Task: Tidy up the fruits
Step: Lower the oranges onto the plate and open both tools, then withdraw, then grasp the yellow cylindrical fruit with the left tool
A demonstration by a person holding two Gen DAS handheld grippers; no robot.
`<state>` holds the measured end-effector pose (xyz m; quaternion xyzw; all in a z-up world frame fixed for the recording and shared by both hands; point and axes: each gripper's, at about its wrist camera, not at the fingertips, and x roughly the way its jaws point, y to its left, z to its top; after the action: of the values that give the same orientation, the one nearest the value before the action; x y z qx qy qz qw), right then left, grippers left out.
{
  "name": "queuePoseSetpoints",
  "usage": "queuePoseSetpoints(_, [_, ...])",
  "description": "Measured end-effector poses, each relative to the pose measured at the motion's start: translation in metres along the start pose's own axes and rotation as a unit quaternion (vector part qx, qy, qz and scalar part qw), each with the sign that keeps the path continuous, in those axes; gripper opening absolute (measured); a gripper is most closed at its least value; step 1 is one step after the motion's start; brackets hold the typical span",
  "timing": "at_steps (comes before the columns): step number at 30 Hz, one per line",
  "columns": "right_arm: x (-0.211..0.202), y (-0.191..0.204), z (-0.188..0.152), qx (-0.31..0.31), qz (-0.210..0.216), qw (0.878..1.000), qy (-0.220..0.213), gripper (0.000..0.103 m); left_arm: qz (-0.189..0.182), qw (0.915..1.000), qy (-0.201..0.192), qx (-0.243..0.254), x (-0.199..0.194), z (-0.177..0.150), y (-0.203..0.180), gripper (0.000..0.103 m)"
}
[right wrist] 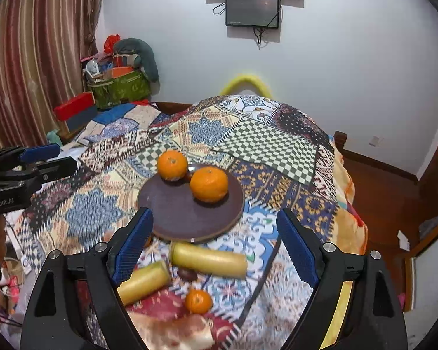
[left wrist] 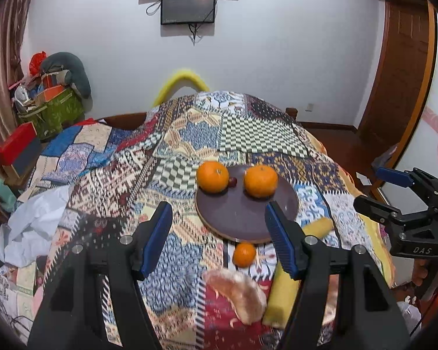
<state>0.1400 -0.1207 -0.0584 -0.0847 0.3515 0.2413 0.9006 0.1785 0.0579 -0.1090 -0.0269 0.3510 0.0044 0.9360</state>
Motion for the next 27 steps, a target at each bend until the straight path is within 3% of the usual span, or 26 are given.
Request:
queuePoseSetpoints(10, [-0.007,-0.003,-0.061,0.023,-0.007,0.999,0.048,0.087,-0.009,0.9986,0.051,0.008,0.002,-0.048,-0.01,0.066])
queuePoseSetpoints(23, [0.0,-0.005,-0.126,0.039,-0.026,0.992,0.12,0.087,-0.06,0.9913,0.117,0.009,0.033,-0.086,-0.044,0.065])
queuePoseSetpoints(26, [0.0,-0.004,-0.138,0.045,-0.026,0.99,0.128,0.087,-0.065,0.9897,0.124,0.027,0.041,-0.088,-0.057,0.06])
queuePoseSetpoints(27, [0.001,-0.005,-0.141,0.049,-0.024,0.99,0.133,0.087,-0.067,0.9889,0.128,0.035,0.044,-0.089,-0.06,0.054])
